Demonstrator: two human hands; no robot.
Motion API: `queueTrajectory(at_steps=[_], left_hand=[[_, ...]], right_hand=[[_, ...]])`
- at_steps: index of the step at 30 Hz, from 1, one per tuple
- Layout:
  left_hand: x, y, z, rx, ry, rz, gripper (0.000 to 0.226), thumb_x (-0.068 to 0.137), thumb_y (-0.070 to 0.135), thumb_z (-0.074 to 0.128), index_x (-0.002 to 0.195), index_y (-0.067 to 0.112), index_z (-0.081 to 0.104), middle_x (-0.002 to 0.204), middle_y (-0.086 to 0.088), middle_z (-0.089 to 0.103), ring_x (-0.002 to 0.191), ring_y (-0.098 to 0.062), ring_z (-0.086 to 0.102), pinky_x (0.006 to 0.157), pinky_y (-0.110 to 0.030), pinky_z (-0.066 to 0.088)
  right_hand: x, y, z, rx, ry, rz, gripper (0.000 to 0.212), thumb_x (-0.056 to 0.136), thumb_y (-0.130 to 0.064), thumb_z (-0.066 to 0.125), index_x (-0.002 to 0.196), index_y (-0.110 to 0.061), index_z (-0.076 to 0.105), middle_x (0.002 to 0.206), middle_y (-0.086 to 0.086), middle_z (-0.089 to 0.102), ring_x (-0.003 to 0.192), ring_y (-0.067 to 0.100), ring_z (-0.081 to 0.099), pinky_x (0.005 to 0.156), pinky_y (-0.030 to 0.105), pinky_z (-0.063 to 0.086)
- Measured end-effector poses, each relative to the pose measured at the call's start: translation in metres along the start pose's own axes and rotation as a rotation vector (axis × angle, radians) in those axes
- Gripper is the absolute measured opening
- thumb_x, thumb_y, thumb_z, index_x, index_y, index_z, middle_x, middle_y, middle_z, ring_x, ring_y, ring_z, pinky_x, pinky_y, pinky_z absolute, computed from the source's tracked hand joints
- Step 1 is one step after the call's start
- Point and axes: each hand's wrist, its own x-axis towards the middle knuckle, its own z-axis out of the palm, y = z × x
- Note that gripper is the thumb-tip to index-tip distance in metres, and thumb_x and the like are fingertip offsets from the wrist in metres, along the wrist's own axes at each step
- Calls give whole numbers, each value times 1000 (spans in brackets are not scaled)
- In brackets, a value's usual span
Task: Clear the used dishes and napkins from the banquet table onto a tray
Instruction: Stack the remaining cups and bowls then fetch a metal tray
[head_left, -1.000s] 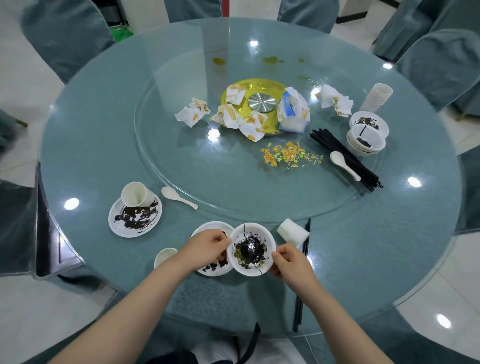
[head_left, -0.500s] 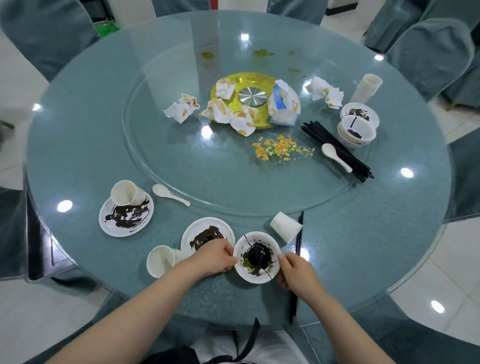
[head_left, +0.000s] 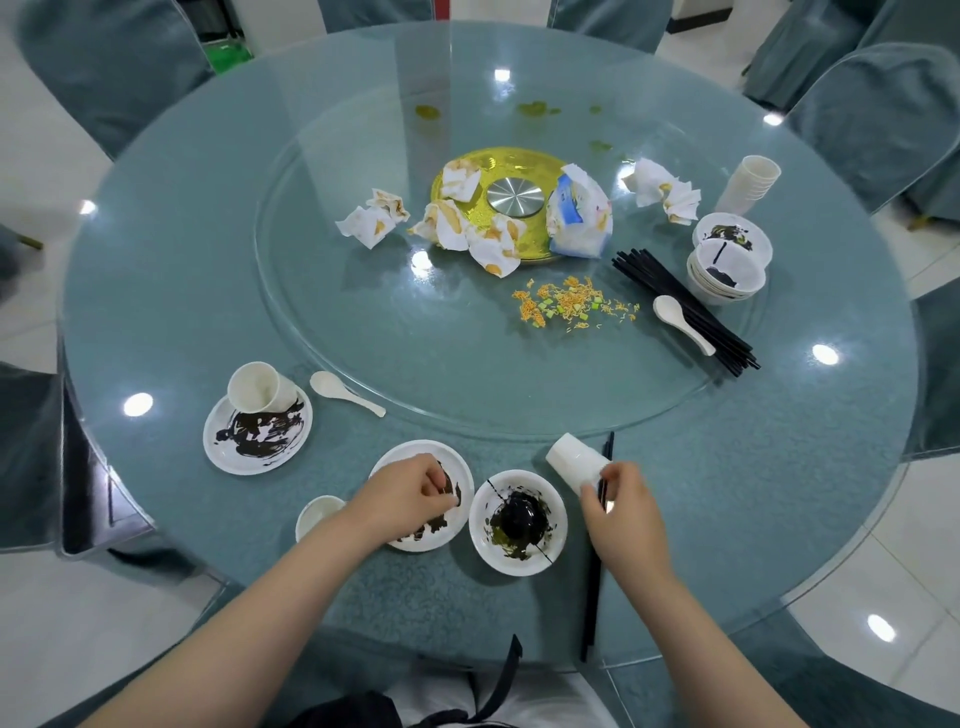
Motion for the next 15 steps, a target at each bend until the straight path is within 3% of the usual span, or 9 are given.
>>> queueTrajectory(at_steps=[3, 7, 9, 12, 15], left_hand=[[-5, -12, -13, -37, 94, 28, 15, 85, 33, 68, 93, 25, 59, 83, 12, 63, 75, -8, 60, 72, -26, 49], [-14, -34, -29, 8, 170, 122, 14, 85, 35, 69, 94, 30, 59, 93, 15, 61, 88, -7, 55, 77, -24, 43], [-20, -48, -36, 50, 184, 159, 20, 84, 38, 70, 98, 32, 58, 101, 15, 60, 95, -6, 52, 84, -24, 41], [-32, -71, -44, 100, 162, 160, 34, 78, 53, 70, 103, 38, 53, 110, 17, 57, 107, -7, 49, 96, -27, 39], [-44, -88, -47, 137, 152, 155, 67, 61, 78, 55, 113, 34, 55, 116, 14, 55, 112, -9, 47, 101, -29, 36]], right_hand=[[11, 3, 3, -84, 83, -88, 48, 81, -24, 69, 122, -10, 49, 117, 5, 50, 109, 24, 45, 88, 27, 34], [20, 3, 6, -203, -14, -82, 76, 75, -33, 73, 138, -9, 39, 138, 9, 43, 126, 29, 37, 105, 39, 32], [22, 3, 7, -210, -67, -57, 80, 76, -30, 72, 143, -8, 34, 141, 10, 42, 130, 32, 37, 108, 41, 32], [26, 1, 6, -200, -87, -59, 71, 75, -20, 68, 138, -6, 39, 131, 13, 53, 120, 36, 47, 100, 43, 39], [25, -6, 4, -153, -75, -57, 66, 75, -16, 66, 136, -5, 41, 130, 13, 53, 119, 33, 48, 99, 41, 41]])
